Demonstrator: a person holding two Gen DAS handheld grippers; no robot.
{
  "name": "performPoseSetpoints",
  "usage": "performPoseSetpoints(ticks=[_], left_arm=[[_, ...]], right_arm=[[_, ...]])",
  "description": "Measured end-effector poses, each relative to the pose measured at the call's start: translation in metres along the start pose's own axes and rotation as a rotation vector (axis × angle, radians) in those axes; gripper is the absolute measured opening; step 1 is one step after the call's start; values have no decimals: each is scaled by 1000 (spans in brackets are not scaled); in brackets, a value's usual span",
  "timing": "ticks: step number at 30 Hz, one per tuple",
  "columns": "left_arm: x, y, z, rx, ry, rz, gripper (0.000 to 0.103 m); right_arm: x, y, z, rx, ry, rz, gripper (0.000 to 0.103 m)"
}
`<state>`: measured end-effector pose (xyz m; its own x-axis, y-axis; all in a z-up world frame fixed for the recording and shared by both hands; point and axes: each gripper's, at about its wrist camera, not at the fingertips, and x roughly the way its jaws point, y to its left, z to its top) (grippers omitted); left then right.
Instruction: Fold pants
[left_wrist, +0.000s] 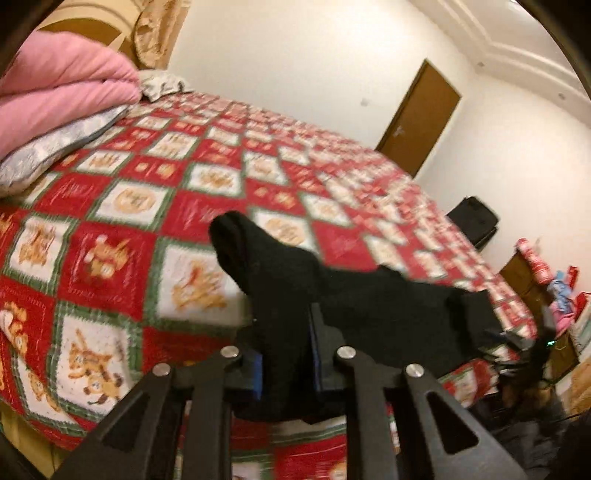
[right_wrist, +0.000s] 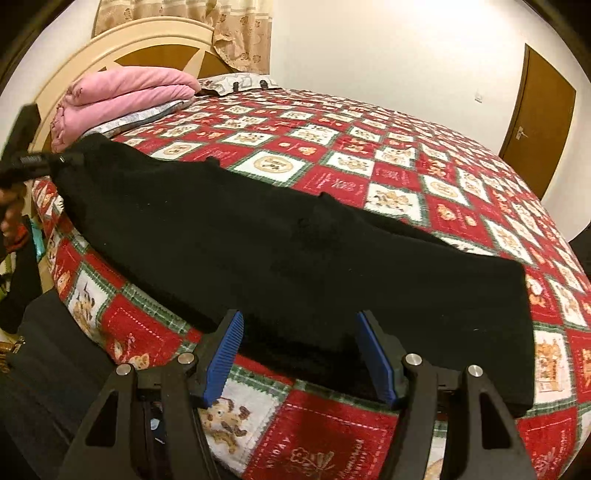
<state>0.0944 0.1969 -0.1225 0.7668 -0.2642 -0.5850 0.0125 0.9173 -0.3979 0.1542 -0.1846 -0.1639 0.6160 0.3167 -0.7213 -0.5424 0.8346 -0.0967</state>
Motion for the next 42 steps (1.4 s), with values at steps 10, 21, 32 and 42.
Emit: performPoseSetpoints(ticks=[10,21,32,42], left_arm=[[-13,-84,32,127,-55,-131,19],[22,-156,48,229,-4,-202,19],[54,-252,54,359,62,-318,19],[113,-318,42,423,196,-379,19]], right_arm=[[-17,-23,3,-3,22,-73,64],[-23,-58,-6,52,29,-108,64],[-35,-122,-16,205,14,-169,64],[-40,-169,-32,345,18,-202,64]])
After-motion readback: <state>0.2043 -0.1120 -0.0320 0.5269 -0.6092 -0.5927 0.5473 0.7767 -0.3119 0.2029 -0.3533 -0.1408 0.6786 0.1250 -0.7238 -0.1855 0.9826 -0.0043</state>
